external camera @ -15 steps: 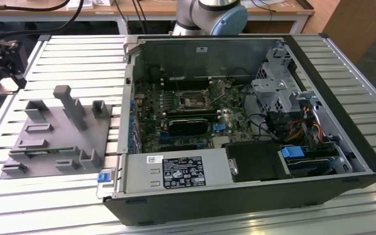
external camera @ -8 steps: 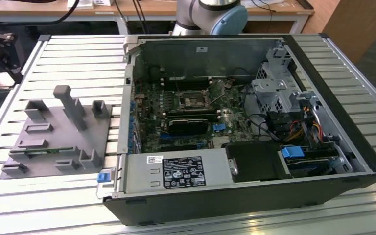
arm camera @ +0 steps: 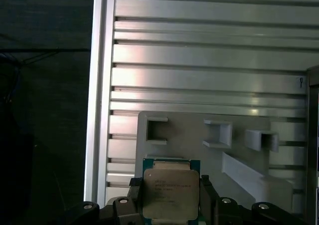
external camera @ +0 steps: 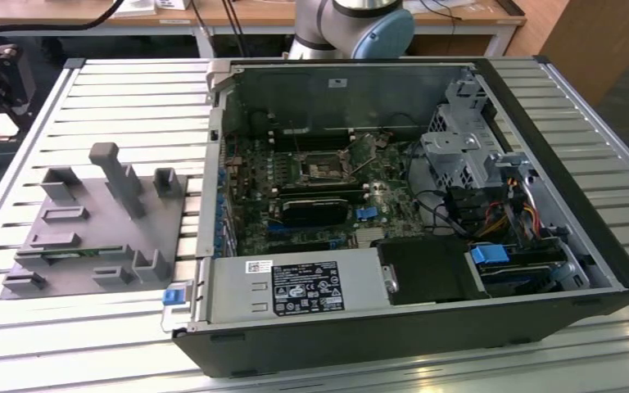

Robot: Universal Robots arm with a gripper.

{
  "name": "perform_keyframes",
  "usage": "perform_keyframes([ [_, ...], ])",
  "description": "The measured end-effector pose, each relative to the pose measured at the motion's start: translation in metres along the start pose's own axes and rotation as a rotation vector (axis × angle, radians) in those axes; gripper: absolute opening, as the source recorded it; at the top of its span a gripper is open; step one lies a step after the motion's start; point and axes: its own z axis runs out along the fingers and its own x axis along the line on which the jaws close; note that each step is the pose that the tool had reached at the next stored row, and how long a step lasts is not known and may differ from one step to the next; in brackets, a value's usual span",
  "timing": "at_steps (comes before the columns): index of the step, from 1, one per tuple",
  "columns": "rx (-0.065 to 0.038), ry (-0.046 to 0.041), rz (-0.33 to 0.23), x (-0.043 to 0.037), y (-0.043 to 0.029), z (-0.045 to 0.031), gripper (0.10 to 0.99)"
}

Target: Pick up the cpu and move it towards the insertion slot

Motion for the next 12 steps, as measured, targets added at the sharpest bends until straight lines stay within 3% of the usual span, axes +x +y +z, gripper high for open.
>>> perform_keyframes([
  [12,0.000,0.0000,0.000,0.0000,0.0013,-0.0116,0.545],
])
